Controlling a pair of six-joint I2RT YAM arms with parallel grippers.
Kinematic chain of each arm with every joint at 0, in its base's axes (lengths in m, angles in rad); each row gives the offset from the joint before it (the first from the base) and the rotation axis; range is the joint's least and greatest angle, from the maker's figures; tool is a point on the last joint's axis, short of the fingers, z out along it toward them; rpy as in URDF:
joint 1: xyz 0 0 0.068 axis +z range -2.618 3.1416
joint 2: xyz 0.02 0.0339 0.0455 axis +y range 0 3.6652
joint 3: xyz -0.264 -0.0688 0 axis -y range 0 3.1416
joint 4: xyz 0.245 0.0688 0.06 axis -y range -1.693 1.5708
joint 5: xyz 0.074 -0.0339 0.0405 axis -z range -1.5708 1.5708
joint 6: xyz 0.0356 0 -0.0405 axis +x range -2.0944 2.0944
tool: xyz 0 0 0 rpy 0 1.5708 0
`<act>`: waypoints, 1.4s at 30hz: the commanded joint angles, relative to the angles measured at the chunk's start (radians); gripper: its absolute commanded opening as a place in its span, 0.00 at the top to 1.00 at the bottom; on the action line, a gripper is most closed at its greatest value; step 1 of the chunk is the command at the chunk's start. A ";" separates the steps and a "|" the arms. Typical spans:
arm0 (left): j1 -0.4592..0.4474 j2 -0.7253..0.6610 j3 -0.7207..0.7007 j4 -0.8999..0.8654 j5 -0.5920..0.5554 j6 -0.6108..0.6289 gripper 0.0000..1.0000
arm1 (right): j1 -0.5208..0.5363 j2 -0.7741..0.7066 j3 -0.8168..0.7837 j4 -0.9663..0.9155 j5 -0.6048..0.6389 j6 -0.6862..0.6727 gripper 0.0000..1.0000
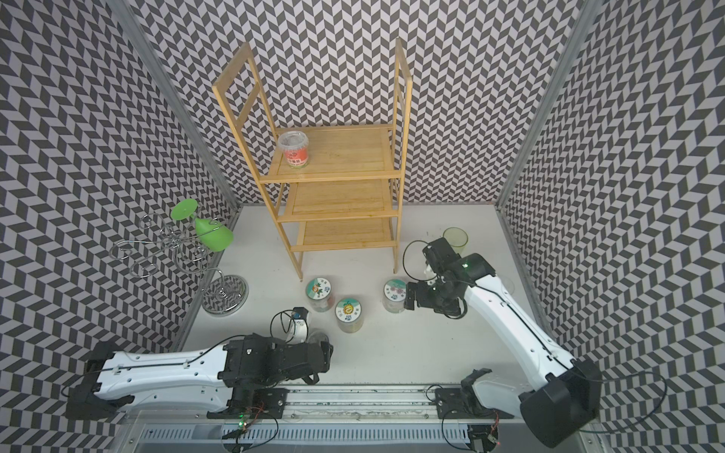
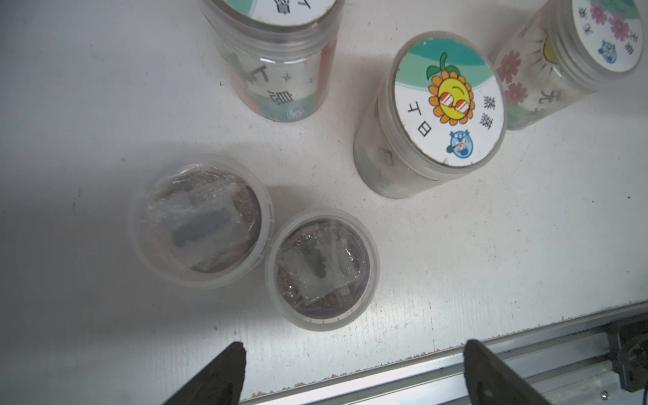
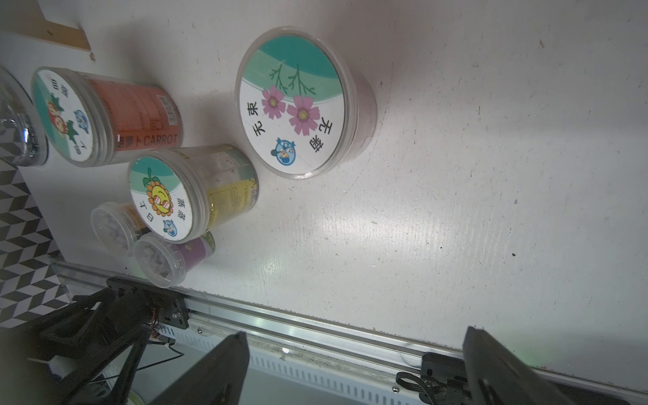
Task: Place the seed container on the shelf
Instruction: Pick up the seed jar at the center of the board.
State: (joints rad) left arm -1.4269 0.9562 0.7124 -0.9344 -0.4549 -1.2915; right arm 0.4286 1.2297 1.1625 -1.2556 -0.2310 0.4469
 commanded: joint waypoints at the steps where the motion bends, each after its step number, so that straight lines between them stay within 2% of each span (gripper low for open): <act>1: 0.000 0.026 -0.012 0.055 0.051 0.009 0.01 | -0.003 -0.020 0.009 -0.001 0.013 -0.017 0.00; 4: 0.008 0.039 -0.027 0.068 0.073 0.008 0.00 | -0.004 -0.018 0.010 -0.002 0.010 -0.020 0.00; 11: 0.095 0.080 -0.042 0.079 0.128 0.046 0.00 | -0.004 -0.012 0.015 0.000 0.008 -0.026 0.00; 16: 0.186 0.122 -0.041 0.131 0.170 0.140 0.01 | -0.005 -0.001 0.020 0.003 0.007 -0.032 0.00; 24: 0.254 0.189 -0.025 0.168 0.205 0.227 0.01 | -0.005 0.009 0.030 0.005 0.005 -0.035 0.00; 34: 0.278 0.271 0.030 0.186 0.219 0.308 0.01 | -0.005 0.019 0.041 0.009 0.004 -0.042 0.01; 42: 0.285 0.315 0.071 0.183 0.219 0.364 0.07 | -0.005 0.017 0.037 0.012 0.002 -0.043 0.01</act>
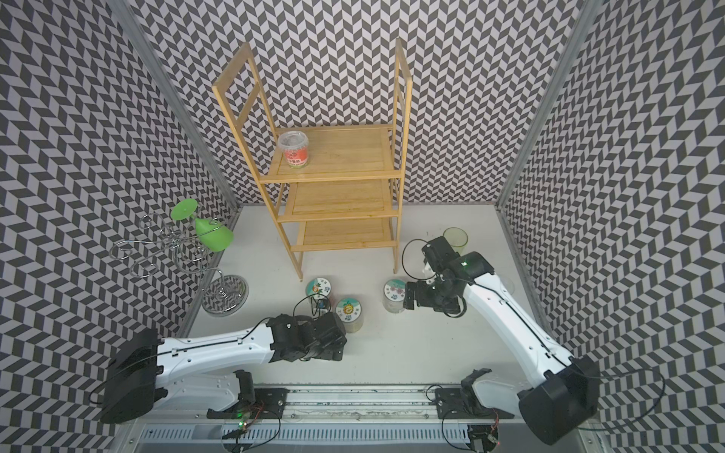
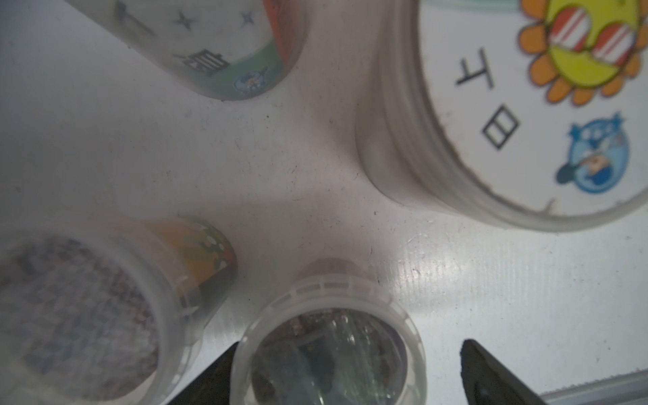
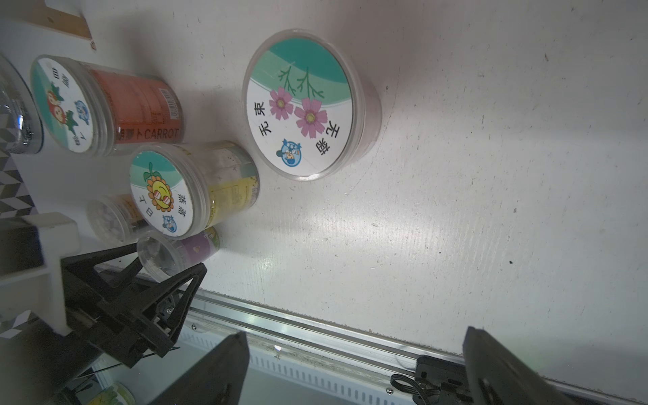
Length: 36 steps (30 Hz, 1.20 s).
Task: Place the seed container on the shelf
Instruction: Pick up the seed jar at the center of the board.
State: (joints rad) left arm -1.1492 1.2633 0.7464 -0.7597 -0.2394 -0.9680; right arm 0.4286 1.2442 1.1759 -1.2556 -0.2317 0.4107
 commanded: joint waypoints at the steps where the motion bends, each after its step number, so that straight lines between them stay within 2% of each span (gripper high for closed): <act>1: 0.008 0.015 0.040 0.004 0.003 0.048 0.08 | -0.005 0.003 0.024 0.013 0.003 -0.007 0.00; 15: 0.035 0.090 0.100 -0.072 0.071 0.153 0.09 | -0.007 -0.007 0.000 0.025 -0.002 -0.003 0.01; 23: 0.047 0.116 0.165 -0.151 0.091 0.187 0.13 | -0.007 -0.009 -0.007 0.033 -0.006 0.003 0.01; 36: 0.055 0.179 0.171 -0.173 0.139 0.252 0.11 | -0.010 -0.007 -0.016 0.048 -0.012 0.008 0.01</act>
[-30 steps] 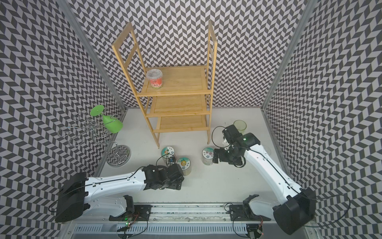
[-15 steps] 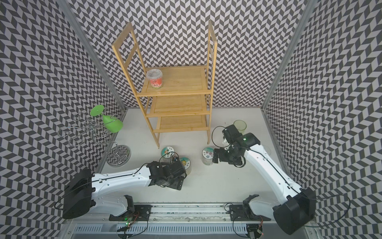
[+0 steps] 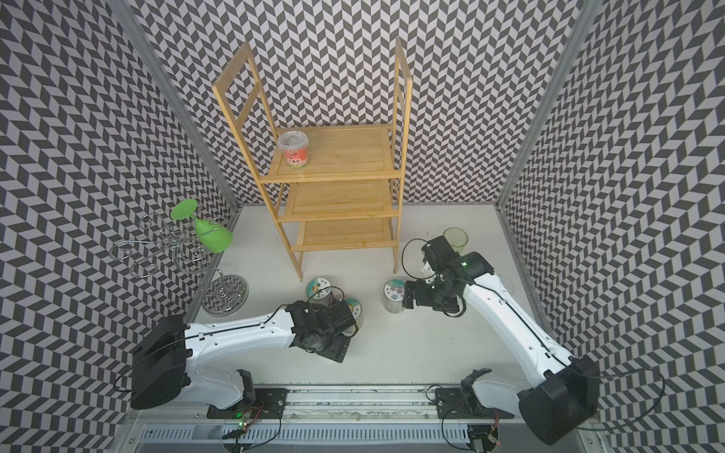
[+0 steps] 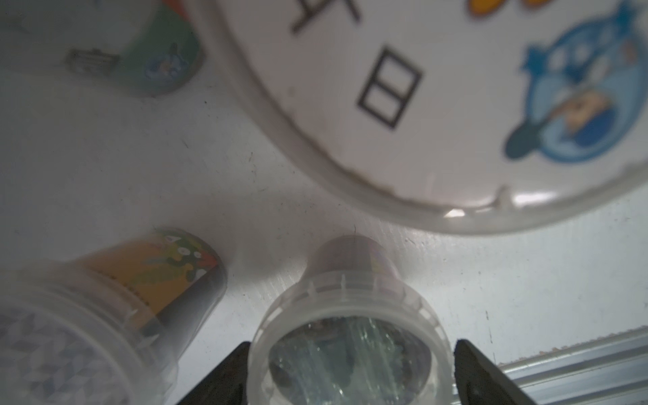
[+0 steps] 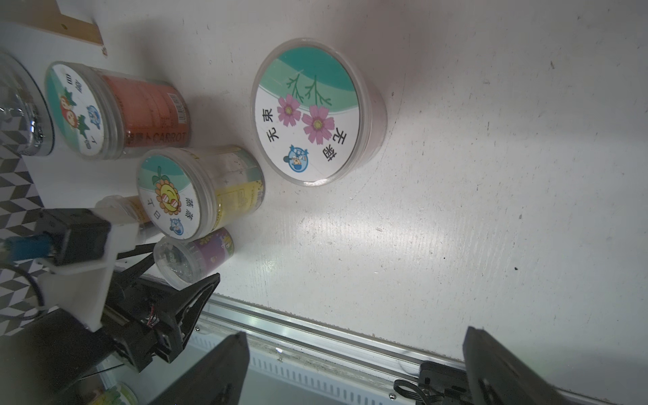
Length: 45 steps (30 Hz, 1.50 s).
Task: Place the seed container on the shelf
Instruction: Pick up the seed jar at the center of the board.
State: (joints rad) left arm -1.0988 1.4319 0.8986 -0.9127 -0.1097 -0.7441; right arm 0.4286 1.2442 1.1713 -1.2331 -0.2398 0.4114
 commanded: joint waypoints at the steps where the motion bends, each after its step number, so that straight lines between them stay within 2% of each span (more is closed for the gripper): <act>1: 0.005 0.013 0.020 -0.019 0.008 0.030 0.12 | -0.009 -0.007 -0.013 0.026 -0.004 0.007 0.01; 18: 0.005 0.022 0.062 -0.043 0.017 0.079 0.28 | -0.011 -0.014 -0.018 0.033 -0.006 0.016 0.00; 26: 0.005 0.017 0.076 -0.070 0.036 0.108 0.31 | -0.011 -0.010 -0.016 0.039 -0.008 0.020 0.01; 34: 0.004 -0.036 0.194 -0.175 0.030 0.164 0.30 | -0.011 -0.016 0.002 0.051 -0.026 -0.011 0.01; 39: 0.005 -0.058 0.281 -0.217 0.044 0.187 0.30 | -0.007 -0.097 0.008 0.129 -0.054 -0.060 0.01; 42: 0.008 -0.055 0.355 -0.247 0.040 0.200 0.30 | 0.018 -0.175 0.005 0.223 -0.013 -0.084 0.02; 45: 0.017 -0.036 0.434 -0.287 0.027 0.225 0.30 | 0.088 -0.288 -0.035 0.325 0.061 -0.104 0.04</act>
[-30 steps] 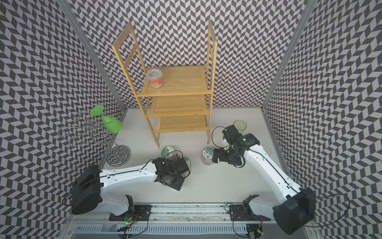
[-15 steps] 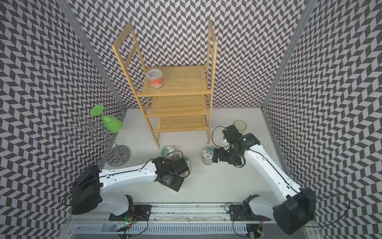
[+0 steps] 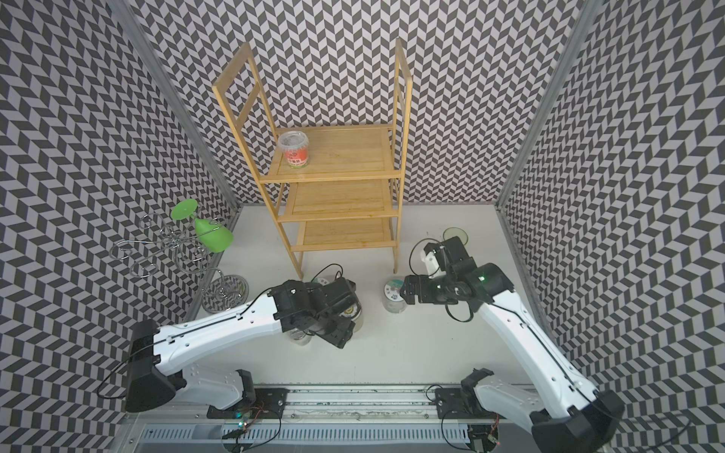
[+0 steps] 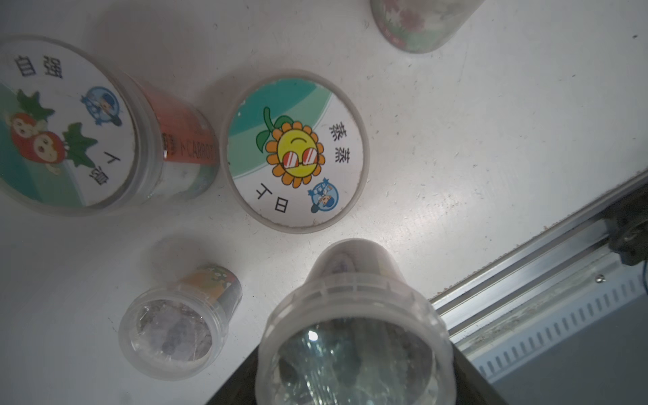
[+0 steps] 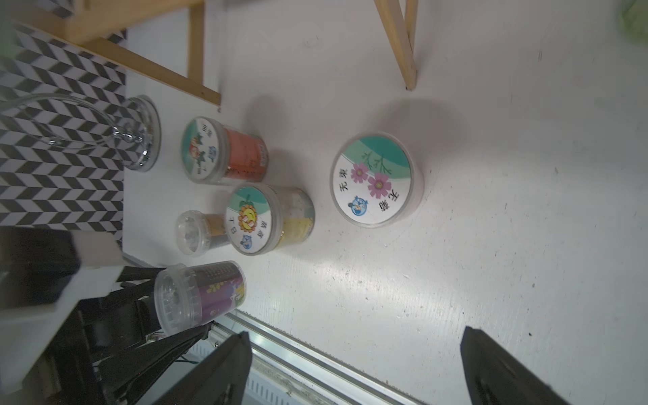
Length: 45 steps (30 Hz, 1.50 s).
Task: Place the seed container on the shelf
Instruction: Pick up the seed jar at the center of the board.
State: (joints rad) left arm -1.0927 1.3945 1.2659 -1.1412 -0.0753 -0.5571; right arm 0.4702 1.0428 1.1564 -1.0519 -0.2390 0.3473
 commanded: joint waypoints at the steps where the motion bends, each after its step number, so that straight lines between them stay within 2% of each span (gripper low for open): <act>1: 0.016 0.010 0.094 -0.072 -0.014 0.050 0.30 | 0.083 -0.136 -0.046 0.187 0.099 -0.046 0.04; 7: 0.062 0.030 0.191 -0.109 -0.015 0.105 0.30 | 0.225 -0.349 -0.203 0.327 0.217 -0.070 0.05; 12: 0.099 0.046 0.278 -0.145 -0.019 0.139 0.30 | 0.276 -0.510 -0.329 0.488 0.183 -0.075 0.06; 16: 0.128 0.046 0.328 -0.159 0.000 0.160 0.30 | 0.289 -0.554 -0.391 0.602 0.128 -0.146 0.04; 23: 0.181 0.040 0.398 -0.180 0.021 0.209 0.30 | 0.355 -0.485 -0.417 0.709 0.106 -0.479 0.00; 30: 0.221 0.046 0.455 -0.206 0.048 0.236 0.30 | 0.465 -0.460 -0.494 0.840 0.145 -0.646 0.00; 35: 0.236 0.049 0.466 -0.214 0.071 0.248 0.30 | 0.548 -0.390 -0.519 0.935 0.180 -0.672 0.00; 45: 0.257 0.064 0.494 -0.213 0.115 0.273 0.30 | 0.560 -0.258 -0.585 1.266 0.219 -0.569 0.00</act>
State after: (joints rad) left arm -0.8436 1.4509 1.7229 -1.3487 0.0139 -0.3061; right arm 1.0256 0.7605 0.5774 0.0299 -0.0410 -0.2550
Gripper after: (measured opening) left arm 0.712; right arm 0.995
